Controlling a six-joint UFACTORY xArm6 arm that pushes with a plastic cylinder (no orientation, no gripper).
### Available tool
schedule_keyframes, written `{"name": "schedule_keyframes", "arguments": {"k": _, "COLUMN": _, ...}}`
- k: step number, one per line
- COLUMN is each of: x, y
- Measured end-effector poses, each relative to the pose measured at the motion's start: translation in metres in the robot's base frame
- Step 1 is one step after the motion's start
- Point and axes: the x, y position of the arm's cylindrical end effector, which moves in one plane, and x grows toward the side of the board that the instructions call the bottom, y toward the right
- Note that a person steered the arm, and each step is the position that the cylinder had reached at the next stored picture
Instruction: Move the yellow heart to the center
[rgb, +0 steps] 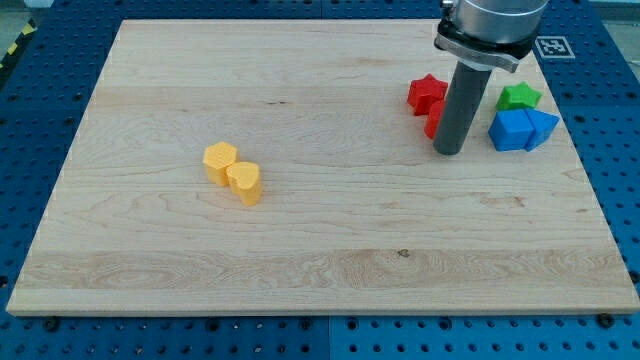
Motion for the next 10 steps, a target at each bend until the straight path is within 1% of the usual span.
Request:
{"name": "schedule_keyframes", "arguments": {"k": 1, "x": 0.019, "y": -0.007}}
{"name": "schedule_keyframes", "arguments": {"k": 2, "x": 0.059, "y": -0.017}}
{"name": "schedule_keyframes", "arguments": {"k": 3, "x": 0.087, "y": -0.059}}
{"name": "schedule_keyframes", "arguments": {"k": 5, "x": 0.110, "y": -0.184}}
{"name": "schedule_keyframes", "arguments": {"k": 6, "x": 0.110, "y": -0.237}}
{"name": "schedule_keyframes", "arguments": {"k": 7, "x": 0.097, "y": -0.264}}
{"name": "schedule_keyframes", "arguments": {"k": 8, "x": 0.090, "y": -0.258}}
{"name": "schedule_keyframes", "arguments": {"k": 9, "x": 0.069, "y": -0.233}}
{"name": "schedule_keyframes", "arguments": {"k": 10, "x": 0.057, "y": -0.206}}
